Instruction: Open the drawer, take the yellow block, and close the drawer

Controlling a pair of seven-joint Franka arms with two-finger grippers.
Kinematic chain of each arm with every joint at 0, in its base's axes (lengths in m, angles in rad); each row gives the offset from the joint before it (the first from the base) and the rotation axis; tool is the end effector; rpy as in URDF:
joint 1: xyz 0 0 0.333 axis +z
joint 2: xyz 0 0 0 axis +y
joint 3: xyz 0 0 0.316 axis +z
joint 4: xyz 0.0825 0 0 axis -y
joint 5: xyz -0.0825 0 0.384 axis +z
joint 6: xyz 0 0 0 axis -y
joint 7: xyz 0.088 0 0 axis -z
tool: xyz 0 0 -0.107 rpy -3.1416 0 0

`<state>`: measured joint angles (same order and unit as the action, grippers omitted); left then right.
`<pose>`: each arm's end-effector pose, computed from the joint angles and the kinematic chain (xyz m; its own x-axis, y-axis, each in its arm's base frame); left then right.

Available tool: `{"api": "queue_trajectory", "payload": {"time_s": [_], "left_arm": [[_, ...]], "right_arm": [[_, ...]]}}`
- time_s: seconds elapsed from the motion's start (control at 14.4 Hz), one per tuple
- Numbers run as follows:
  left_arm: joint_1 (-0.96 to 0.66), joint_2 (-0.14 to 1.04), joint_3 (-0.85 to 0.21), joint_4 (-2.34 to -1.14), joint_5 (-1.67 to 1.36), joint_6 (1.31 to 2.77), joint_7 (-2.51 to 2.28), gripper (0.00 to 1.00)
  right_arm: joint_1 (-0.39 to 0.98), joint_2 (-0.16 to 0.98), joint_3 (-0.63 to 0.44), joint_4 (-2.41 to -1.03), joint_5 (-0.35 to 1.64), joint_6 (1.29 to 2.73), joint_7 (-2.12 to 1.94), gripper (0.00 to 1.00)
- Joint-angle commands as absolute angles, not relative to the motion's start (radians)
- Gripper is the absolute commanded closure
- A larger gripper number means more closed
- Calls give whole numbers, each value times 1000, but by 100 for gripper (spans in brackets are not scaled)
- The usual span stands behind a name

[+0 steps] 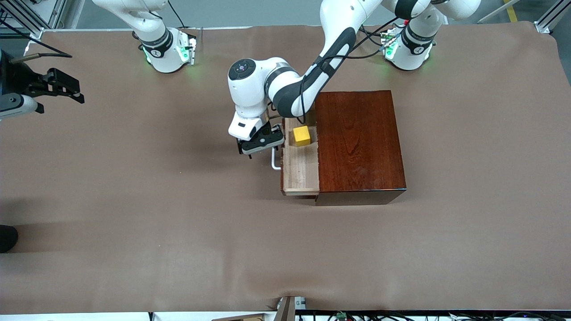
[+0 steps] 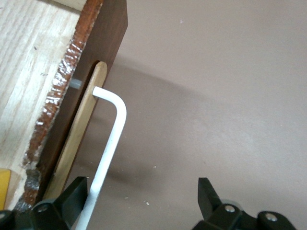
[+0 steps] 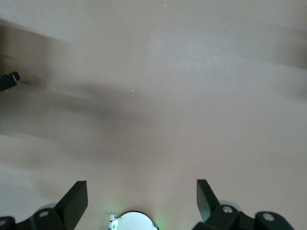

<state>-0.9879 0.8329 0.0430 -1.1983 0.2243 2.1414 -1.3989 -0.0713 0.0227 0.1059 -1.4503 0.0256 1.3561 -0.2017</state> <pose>0.4509 -0.6239 0.2928 0.9165 0.3178 0.2430 0.3144 -0.9478 0.0537 0.5382 0.0210 0.6502 0.9648 0.2394 -0.1085 0.2351 -0.9706 -0.0506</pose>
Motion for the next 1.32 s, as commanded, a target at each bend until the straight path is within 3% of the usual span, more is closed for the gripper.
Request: {"api": "queue_trajectory", "payload": {"time_s": [0.0,0.76,1.25], "left_arm": [[-1012,884,15,-1140,184,2256,-1453,0],[-1002,824,52,-1147,199,2131,-1376,0],[-997,735,87,-1149,198,2001,-1217,0]], "right_arm": [[-75,9,113,-1439,29,1359,-187,0],[-71,49,113,-1430,52,1397,-160,0],[61,90,114,-1430,54,1433,268,0]]}}
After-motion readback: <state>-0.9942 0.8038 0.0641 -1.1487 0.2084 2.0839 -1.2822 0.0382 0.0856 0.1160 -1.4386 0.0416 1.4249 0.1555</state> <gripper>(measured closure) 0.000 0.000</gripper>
